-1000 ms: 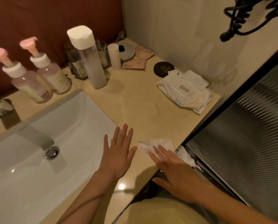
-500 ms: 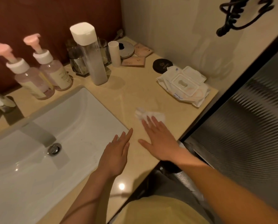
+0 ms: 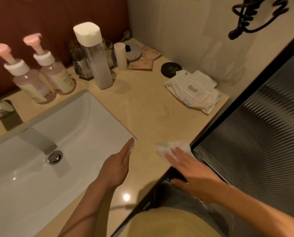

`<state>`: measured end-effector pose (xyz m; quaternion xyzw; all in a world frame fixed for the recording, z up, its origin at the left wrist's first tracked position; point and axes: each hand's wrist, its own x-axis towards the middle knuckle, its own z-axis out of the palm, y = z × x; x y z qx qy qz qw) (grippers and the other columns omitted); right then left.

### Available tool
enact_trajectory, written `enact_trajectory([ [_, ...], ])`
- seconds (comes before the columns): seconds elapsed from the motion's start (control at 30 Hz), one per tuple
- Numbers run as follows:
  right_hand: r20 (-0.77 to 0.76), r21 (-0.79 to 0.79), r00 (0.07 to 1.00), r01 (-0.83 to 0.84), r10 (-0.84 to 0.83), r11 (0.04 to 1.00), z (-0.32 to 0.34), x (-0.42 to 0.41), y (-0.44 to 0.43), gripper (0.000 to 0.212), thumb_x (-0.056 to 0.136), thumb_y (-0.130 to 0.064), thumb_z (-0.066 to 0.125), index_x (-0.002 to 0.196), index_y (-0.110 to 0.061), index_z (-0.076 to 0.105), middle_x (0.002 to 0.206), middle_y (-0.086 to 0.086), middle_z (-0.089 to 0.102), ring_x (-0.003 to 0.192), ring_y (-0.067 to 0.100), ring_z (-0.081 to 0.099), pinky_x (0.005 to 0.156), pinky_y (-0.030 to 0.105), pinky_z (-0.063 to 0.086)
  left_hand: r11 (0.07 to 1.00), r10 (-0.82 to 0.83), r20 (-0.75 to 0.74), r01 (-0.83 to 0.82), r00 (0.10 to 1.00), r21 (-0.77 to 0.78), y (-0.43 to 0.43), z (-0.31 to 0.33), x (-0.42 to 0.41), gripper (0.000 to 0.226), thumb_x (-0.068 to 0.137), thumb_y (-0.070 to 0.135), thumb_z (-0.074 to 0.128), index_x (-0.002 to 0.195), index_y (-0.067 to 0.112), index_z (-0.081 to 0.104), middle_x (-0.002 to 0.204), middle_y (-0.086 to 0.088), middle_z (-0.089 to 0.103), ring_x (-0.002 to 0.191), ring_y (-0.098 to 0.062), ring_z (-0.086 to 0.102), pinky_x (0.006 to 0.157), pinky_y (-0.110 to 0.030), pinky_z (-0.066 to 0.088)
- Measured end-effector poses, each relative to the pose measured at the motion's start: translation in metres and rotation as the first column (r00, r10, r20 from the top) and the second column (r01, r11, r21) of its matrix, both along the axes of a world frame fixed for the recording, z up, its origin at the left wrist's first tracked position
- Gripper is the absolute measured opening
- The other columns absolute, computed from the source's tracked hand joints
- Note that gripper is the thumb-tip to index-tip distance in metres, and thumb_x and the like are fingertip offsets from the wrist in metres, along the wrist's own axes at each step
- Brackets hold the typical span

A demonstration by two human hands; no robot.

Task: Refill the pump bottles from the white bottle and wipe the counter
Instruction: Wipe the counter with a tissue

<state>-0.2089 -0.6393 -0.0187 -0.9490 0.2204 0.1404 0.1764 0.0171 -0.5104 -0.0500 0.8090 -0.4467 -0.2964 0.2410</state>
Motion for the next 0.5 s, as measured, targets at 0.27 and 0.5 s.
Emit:
enact_trajectory([
  [0.27, 0.032, -0.089, 0.953, 0.303, -0.302, 0.949, -0.018, 0.027, -0.092, 0.079, 0.089, -0.065, 0.015, 0.147, -0.022, -0.016, 0.156, 0.005, -0.015, 0.142, 0.014, -0.019, 0.114, 0.029, -0.011, 0.944, 0.304, -0.17, -0.321, 0.938, -0.083, -0.021, -0.002, 0.004, 0.042, 0.1, 0.029, 0.043, 0.14, 0.019, 0.044, 0.141, -0.004, 0.048, 0.126, -0.02, 0.047, 0.096, -0.022, 0.032],
  [0.5, 0.113, -0.069, 0.985, 0.136, -0.127, 0.988, -0.022, 0.084, -0.046, 0.083, 0.085, -0.07, 0.002, 0.149, -0.019, -0.011, 0.156, 0.004, -0.017, 0.142, 0.018, -0.02, 0.118, 0.037, -0.005, 0.939, 0.257, 0.055, -0.236, 0.965, -0.251, -0.087, 0.025, -0.002, 0.035, 0.094, 0.02, 0.051, 0.128, 0.014, 0.054, 0.129, -0.011, 0.051, 0.12, -0.028, 0.047, 0.096, -0.028, 0.033],
])
